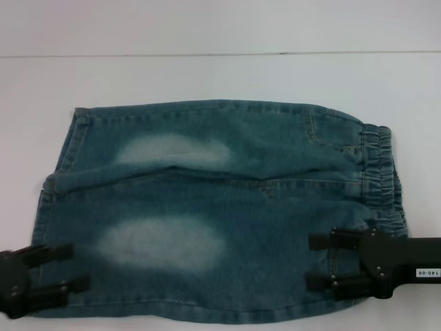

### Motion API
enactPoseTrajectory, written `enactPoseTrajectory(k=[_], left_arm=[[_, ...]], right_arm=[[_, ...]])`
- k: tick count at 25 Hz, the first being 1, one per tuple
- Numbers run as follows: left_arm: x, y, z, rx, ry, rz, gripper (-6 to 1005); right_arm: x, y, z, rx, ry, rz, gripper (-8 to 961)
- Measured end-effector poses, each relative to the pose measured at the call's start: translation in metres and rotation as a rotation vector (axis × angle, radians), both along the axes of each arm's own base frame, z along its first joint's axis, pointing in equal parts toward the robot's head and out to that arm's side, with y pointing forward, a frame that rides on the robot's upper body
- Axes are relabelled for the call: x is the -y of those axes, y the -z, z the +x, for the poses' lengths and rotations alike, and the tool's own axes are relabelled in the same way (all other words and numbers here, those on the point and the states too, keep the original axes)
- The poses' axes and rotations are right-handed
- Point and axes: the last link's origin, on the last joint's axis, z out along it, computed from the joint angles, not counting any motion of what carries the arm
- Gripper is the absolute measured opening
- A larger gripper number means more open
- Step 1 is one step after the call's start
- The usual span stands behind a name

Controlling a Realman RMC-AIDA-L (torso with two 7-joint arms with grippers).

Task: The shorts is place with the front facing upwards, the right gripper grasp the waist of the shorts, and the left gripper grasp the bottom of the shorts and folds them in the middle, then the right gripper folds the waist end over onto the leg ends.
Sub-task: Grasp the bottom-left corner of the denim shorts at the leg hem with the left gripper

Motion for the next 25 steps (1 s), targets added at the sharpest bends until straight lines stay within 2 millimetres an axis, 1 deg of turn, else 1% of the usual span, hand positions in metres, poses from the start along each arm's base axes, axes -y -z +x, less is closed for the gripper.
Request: enactPoseTrajectory(k=[4, 11, 17, 25], left_arm=[[0.013, -0.012, -0.014, -0.054, -0.070, 0.014, 873], [0.025, -0.022, -0.032, -0.122, -0.172, 0.006, 873], [0.027, -0.022, -0.045, -0.174, -0.267, -0.020, 873], [0.022, -0.019, -0.050, -0.224, -0.306, -0.056, 872]], right_arm=[[0.000, 0.000, 0.001, 0.002, 0.004, -0.002, 942], [0.001, -0.001, 0.001, 0.001, 0.007, -0.005, 942], [0.000, -0.001, 0.001, 0.002, 0.006, -0.005, 942], [0.000, 0.000, 0.001, 0.001, 0.008, -0.006, 941]])
